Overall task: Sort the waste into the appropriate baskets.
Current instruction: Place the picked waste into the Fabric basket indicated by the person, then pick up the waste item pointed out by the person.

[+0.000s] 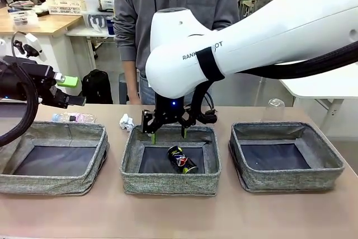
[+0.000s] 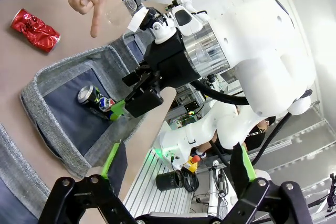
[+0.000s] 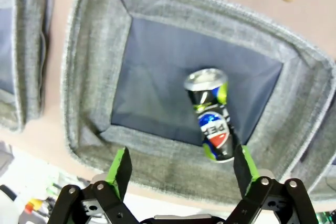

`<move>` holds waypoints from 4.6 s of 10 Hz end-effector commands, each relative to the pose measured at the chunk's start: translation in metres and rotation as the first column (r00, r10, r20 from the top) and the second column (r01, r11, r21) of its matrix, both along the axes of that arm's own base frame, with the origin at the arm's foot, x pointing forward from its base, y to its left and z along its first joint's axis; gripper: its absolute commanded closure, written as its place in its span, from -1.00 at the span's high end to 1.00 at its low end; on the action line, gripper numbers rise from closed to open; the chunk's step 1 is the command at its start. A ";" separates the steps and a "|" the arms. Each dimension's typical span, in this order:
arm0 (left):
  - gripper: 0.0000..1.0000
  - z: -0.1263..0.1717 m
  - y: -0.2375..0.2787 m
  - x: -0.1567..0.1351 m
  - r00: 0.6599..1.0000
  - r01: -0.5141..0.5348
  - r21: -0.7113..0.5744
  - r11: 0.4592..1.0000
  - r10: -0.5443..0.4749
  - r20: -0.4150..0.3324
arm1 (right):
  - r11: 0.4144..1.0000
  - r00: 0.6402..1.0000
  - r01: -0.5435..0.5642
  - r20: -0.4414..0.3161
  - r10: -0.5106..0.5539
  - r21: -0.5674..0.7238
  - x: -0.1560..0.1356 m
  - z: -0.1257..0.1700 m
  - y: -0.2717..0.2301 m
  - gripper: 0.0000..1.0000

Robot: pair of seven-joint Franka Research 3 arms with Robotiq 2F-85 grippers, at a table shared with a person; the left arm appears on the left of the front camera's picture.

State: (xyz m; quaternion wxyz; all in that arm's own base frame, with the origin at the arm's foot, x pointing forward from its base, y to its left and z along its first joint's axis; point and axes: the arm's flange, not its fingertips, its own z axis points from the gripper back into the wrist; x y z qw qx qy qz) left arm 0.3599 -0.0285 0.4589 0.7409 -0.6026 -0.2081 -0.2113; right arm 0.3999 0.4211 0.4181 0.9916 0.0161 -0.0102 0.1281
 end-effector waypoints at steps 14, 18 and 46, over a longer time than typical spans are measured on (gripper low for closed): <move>1.00 0.000 -0.003 0.000 1.000 -0.002 -0.025 1.000 0.003 0.027 | -0.148 0.968 0.211 -0.227 -0.102 0.966 -0.051 -0.014 -0.241 1.00; 1.00 0.000 -0.003 0.000 1.000 -0.002 -0.025 1.000 0.003 0.027 | 0.430 0.940 0.197 -0.294 0.173 0.881 -0.037 0.027 -0.230 1.00; 1.00 0.000 -0.003 0.000 1.000 -0.002 -0.025 1.000 0.003 0.027 | 0.430 0.940 0.197 -0.294 0.173 0.881 -0.037 0.027 -0.230 1.00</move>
